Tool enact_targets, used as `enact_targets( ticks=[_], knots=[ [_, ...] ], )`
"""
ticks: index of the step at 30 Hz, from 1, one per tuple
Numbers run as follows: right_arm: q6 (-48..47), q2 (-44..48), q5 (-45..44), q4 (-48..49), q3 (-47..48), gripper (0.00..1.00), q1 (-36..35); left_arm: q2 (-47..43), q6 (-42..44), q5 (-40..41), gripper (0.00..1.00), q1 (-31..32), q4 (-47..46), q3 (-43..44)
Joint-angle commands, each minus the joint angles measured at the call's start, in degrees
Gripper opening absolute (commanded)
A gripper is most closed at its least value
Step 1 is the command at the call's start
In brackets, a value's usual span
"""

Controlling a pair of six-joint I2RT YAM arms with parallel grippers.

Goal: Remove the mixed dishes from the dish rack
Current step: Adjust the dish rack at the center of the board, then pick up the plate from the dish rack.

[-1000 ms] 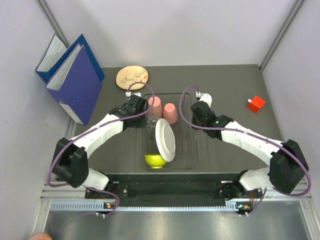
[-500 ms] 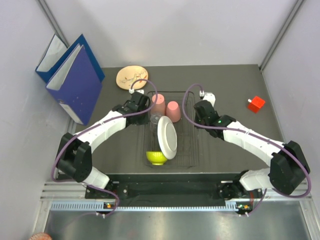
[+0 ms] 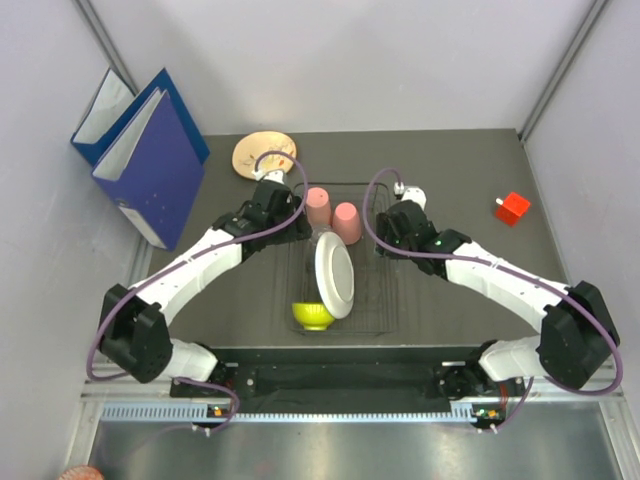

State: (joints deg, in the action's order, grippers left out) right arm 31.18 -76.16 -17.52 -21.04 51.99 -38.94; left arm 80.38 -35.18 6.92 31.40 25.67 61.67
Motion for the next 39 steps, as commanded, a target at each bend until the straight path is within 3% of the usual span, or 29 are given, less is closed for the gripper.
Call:
enact_targets(
  ticks=[1,7,12,18,21,31,39],
  knots=[
    [-0.77,1.19,-0.59,-0.85,4.87,0.68,-0.61,-2.86,0.64,1.87,0.75,0.16,-1.33,0.82],
    [-2.7,2.76,-2.78,-4.44,10.23,0.7,-0.7,-4.0,1.17,4.06,0.83,0.15,1.66,3.19],
    [-5.94,5.84,-9.89,-7.79,14.98,0.7,-3.06,-7.95,0.99,11.0,0.86,0.16,1.67,1.1],
    [-6.93,-0.2,-27.46,-18.41,25.86,0.7,-18.79,-13.84,-1.47,17.41,0.87,0.16,0.34,-4.1],
    [-4.38,-6.08,-31.52,-22.81,28.95,0.7,-24.86,-15.69,-4.36,21.54,0.99,0.16,3.84,-4.72],
    [11.61,-21.39,-40.57,-39.94,41.61,0.69,-39.27,-23.06,-17.8,31.13,0.99,0.16,7.99,-10.69],
    [20.93,-25.79,-43.12,-47.77,46.8,0.69,-42.89,-25.89,-21.6,31.49,0.99,0.16,5.36,-16.05]
  ],
)
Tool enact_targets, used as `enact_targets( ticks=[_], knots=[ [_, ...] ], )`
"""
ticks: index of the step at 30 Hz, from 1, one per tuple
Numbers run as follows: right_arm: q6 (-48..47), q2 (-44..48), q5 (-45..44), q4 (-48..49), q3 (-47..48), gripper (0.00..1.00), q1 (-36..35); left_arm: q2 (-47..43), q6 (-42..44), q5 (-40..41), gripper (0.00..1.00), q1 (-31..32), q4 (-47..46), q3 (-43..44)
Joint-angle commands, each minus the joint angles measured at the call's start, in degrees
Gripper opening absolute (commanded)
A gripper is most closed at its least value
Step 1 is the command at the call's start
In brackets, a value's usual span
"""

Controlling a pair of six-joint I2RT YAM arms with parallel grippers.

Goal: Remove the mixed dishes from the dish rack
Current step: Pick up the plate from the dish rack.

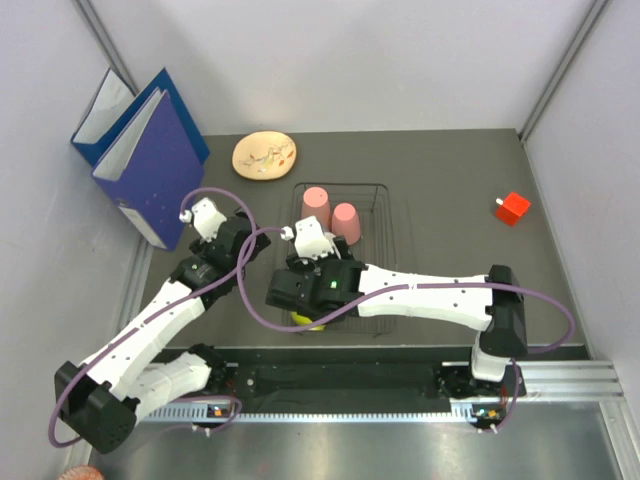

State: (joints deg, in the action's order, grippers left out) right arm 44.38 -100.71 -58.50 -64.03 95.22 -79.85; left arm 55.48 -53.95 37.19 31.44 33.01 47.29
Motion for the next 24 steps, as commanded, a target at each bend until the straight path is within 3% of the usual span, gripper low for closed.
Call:
enact_targets(
  ticks=[1,17,24],
  knots=[
    [8.61,-1.07,-2.84,-6.44,3.92,0.69,-2.41,-0.9,-2.39,0.7,0.99,0.11,-2.25,-1.85],
    [8.53,-6.52,-1.53,-6.19,9.11,0.68,-5.75,-3.19,-3.88,-1.16,0.99,0.11,-1.46,-3.43],
    [13.18,-7.75,-2.32,-10.76,7.09,0.56,-4.35,-3.45,-4.93,-1.51,0.98,0.11,-0.76,-3.87]
  ],
)
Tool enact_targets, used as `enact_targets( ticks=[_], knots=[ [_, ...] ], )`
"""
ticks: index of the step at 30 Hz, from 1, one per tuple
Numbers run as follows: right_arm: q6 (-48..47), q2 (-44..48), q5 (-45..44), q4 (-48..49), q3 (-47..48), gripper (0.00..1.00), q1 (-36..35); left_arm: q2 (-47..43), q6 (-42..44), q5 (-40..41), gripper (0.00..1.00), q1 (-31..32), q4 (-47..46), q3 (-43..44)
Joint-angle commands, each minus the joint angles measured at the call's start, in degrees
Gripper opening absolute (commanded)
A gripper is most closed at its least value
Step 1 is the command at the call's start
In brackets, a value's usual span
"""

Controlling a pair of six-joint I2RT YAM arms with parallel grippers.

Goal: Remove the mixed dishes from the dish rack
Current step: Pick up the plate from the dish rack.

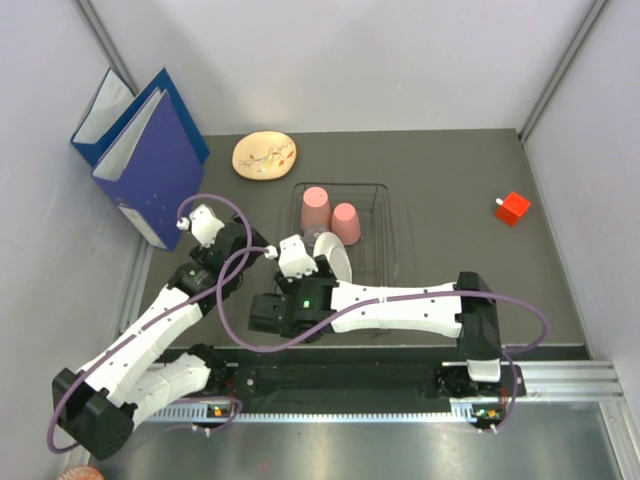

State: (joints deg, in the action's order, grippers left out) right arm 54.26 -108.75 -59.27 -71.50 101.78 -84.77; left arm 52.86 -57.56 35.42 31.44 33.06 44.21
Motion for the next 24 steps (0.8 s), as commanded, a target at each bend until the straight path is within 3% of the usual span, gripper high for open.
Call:
enact_targets(
  ticks=[1,16,20,24],
  knots=[
    [3.92,0.29,-1.64,-3.99,0.27,0.56,0.83,-0.66,-1.41,0.18,0.99,0.11,-0.98,-0.96],
    [10.95,0.99,-2.61,-7.25,-7.38,0.47,3.38,1.02,-1.77,-0.26,0.98,0.11,-1.42,-1.14],
    [11.13,2.31,-2.44,-6.37,-9.22,0.39,4.0,1.37,-1.77,-0.52,0.98,0.11,-1.68,-1.14],
    [11.39,2.31,-2.61,-6.45,-9.4,0.21,3.91,1.63,-1.94,-0.79,0.98,0.11,-1.94,-1.31]
  ],
)
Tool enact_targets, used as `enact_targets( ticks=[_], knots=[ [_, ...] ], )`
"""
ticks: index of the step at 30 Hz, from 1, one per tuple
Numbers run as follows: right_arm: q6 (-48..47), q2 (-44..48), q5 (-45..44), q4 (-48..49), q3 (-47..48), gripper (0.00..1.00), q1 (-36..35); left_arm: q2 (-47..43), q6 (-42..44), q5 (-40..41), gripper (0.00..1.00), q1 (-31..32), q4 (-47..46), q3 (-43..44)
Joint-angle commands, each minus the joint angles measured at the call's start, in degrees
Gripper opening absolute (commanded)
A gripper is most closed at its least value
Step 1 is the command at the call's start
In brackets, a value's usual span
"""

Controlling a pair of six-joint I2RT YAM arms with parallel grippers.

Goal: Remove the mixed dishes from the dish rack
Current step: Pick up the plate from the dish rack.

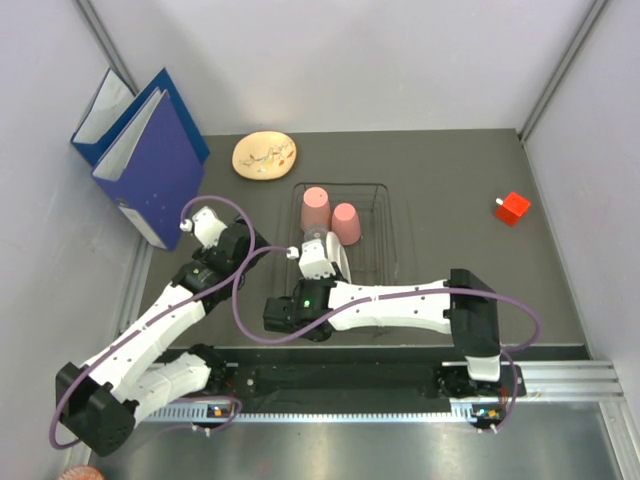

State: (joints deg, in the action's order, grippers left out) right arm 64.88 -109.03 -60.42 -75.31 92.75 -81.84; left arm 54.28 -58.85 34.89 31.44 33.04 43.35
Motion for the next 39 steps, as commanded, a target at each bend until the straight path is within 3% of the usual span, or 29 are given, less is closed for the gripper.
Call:
enact_targets(
  ticks=[1,9,39],
  knots=[
    [0.95,2.6,-1.36,-2.56,-0.46,0.19,0.98,0.3,-0.65,-0.27,0.98,0.11,-1.84,-0.55],
    [1.65,2.34,-2.94,-4.84,1.47,0.0,0.98,0.39,-0.3,-0.7,0.97,0.11,-2.54,-0.9],
    [-3.45,6.2,-8.57,-5.73,8.76,0.0,0.02,2.06,-0.39,-2.2,0.96,0.11,-4.56,-1.25]
  ],
)
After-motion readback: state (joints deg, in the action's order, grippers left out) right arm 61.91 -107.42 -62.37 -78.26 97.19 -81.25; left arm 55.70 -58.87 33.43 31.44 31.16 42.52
